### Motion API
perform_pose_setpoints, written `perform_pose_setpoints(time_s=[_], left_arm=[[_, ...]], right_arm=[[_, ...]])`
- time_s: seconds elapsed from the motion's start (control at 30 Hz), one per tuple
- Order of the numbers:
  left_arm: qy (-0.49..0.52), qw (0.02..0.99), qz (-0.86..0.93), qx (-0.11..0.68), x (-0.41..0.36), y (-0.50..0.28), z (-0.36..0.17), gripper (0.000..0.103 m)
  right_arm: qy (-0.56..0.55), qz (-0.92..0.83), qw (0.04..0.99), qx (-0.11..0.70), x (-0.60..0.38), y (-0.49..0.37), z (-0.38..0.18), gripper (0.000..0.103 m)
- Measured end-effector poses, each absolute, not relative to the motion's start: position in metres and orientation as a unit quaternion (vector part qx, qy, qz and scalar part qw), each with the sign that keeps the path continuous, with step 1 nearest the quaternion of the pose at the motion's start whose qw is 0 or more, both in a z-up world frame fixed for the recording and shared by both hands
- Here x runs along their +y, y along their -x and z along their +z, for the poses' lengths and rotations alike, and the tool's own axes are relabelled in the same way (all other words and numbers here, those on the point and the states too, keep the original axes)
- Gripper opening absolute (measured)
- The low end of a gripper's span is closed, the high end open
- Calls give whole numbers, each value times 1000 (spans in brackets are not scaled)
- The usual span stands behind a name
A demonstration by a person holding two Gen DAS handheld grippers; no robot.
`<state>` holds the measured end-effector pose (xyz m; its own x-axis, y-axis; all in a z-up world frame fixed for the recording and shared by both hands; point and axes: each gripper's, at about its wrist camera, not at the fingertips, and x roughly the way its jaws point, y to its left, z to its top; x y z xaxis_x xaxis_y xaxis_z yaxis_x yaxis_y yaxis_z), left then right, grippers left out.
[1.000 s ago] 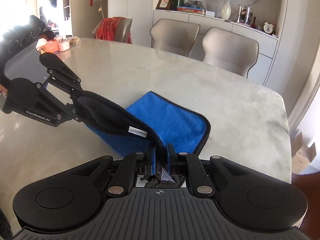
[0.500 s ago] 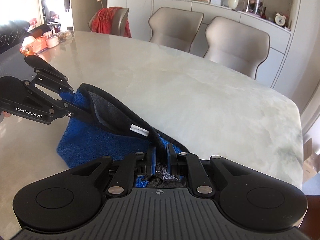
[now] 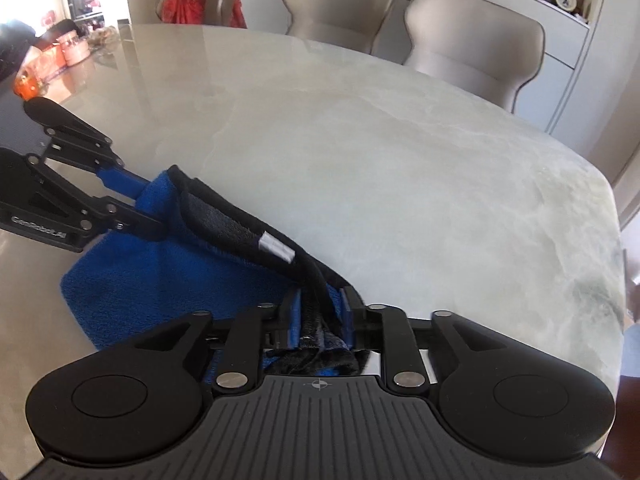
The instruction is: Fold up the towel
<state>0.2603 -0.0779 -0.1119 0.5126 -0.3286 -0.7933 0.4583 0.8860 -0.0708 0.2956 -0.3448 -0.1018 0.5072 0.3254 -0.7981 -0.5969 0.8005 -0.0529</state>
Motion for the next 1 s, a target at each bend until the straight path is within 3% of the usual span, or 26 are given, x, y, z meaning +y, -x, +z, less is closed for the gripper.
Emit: perform_pose_setpoints(time_s=[0.37, 0.5, 0.67, 0.73, 1.0], left_arm=[[-70, 905, -227, 353, -80, -227, -89, 42], [-69, 897, -257, 352, -93, -226, -95, 42], [-95, 884, -248, 385, -107, -239, -120, 42], [-91, 885, -238, 390, -104, -241, -125, 42], [-80, 895, -222, 378, -99, -239, -118, 43]], right_arm=[[69, 212, 903, 367, -393, -266, -89, 40], [4, 196, 919, 343, -412, -254, -83, 44], [43, 210, 929, 301, -406, -258, -74, 46], [45, 198, 926, 318, -407, -264, -75, 55], [-62, 218, 893, 390, -421, -282, -109, 51]])
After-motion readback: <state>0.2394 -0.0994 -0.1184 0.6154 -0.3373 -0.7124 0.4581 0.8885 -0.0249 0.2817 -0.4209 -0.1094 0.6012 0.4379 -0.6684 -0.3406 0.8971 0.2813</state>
